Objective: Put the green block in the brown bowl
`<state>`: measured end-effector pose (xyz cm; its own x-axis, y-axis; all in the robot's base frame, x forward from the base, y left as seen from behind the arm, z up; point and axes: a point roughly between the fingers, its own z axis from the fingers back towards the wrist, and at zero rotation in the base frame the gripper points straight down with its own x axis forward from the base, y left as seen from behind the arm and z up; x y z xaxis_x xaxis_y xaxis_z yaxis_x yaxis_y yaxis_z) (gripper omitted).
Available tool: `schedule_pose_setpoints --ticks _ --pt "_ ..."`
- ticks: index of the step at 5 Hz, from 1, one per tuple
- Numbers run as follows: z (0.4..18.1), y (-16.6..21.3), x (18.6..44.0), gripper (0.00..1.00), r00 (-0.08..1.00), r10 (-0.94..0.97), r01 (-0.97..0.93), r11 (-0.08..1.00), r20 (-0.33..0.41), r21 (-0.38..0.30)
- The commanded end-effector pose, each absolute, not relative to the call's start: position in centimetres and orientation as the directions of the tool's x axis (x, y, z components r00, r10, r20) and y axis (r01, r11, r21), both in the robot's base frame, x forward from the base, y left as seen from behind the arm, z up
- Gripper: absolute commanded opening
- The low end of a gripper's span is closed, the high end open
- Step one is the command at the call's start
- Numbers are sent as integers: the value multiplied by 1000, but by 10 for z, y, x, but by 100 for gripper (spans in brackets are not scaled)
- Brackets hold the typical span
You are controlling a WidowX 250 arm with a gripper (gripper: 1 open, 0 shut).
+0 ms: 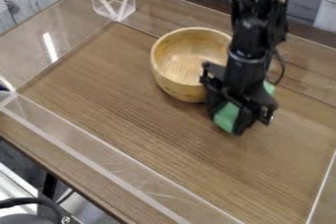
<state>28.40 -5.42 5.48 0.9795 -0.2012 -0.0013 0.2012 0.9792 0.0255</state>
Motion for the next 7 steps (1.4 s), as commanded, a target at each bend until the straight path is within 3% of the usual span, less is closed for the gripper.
schedule_pose_setpoints --ticks 1,4,5,7 --pt "100 -48 299 0 977 -178 175 984 117 31" --pt "37 -58 302 0 972 -224 223 974 69 23" --pt "34 -61 305 0 970 -231 230 973 71 21" --pt "52 -57 306 0 968 -229 229 973 103 13"
